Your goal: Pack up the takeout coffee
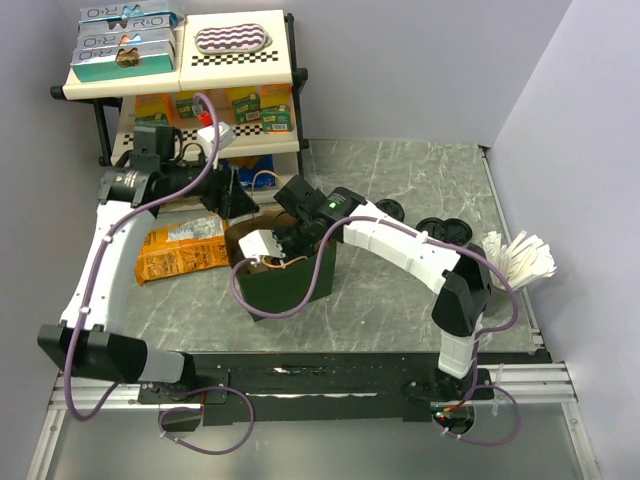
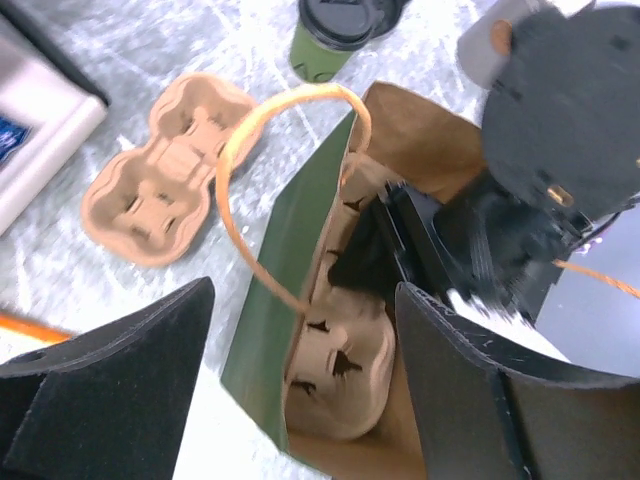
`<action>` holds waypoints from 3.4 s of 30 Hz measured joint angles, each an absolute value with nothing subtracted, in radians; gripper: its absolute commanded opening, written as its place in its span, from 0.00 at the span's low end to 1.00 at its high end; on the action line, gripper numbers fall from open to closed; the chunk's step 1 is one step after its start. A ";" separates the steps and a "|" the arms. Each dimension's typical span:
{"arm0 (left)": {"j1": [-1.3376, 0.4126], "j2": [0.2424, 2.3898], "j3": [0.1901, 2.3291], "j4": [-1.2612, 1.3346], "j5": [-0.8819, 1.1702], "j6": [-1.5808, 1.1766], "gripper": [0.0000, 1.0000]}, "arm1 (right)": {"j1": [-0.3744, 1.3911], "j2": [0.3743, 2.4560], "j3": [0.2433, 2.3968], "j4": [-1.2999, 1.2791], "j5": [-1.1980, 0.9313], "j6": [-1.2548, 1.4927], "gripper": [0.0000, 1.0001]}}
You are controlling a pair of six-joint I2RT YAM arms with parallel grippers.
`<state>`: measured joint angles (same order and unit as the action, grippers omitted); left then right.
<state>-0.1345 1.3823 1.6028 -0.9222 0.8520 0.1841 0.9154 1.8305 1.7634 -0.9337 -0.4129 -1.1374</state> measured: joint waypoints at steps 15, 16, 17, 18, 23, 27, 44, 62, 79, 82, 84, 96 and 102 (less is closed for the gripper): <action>0.069 1.217 1.501 -1.069 0.876 0.342 0.68 | 0.887 1.856 1.789 -0.911 -0.466 -1.051 0.00; 0.086 1.185 1.478 -1.081 0.883 0.363 0.66 | 0.885 1.856 1.789 -0.907 -0.467 -1.043 0.00; 0.098 1.151 1.458 -1.091 0.893 0.387 0.64 | 0.885 1.856 1.789 -0.904 -0.468 -1.037 0.00; 0.102 1.121 1.445 -1.111 0.904 0.418 0.62 | 0.885 1.856 1.789 -0.904 -0.469 -1.032 0.00; 0.102 1.034 1.409 -1.180 0.977 0.542 0.58 | 0.880 1.856 1.789 -0.904 -0.478 -0.999 0.00; 0.101 1.009 1.352 -1.187 1.047 0.553 0.55 | 0.875 1.856 1.789 -0.904 -0.488 -0.967 0.00; -0.095 0.816 0.981 -0.437 0.947 -0.059 0.50 | 0.860 1.856 1.789 -0.900 -0.488 -0.884 0.00; -0.180 0.730 0.838 -0.287 0.622 -0.174 0.46 | 0.844 1.912 1.816 -0.894 -0.498 -0.719 0.00; -0.189 0.726 0.833 -0.369 0.774 -0.086 0.48 | 0.821 1.935 1.829 -0.912 -0.476 -0.669 0.00; -0.189 0.717 0.839 -0.389 0.772 -0.085 0.53 | 0.833 1.932 1.805 -0.901 -0.444 -0.695 0.00; -0.190 0.710 0.865 -0.433 0.762 -0.069 0.60 | 0.847 1.929 1.763 -0.882 -0.414 -0.713 0.00; -0.191 0.582 1.134 -0.701 0.552 0.126 0.86 | 0.888 1.924 1.617 -0.796 -0.306 -0.753 0.00; -0.191 0.605 1.188 -0.715 0.435 0.104 0.90 | 0.890 1.910 1.560 -0.731 -0.292 -0.752 0.04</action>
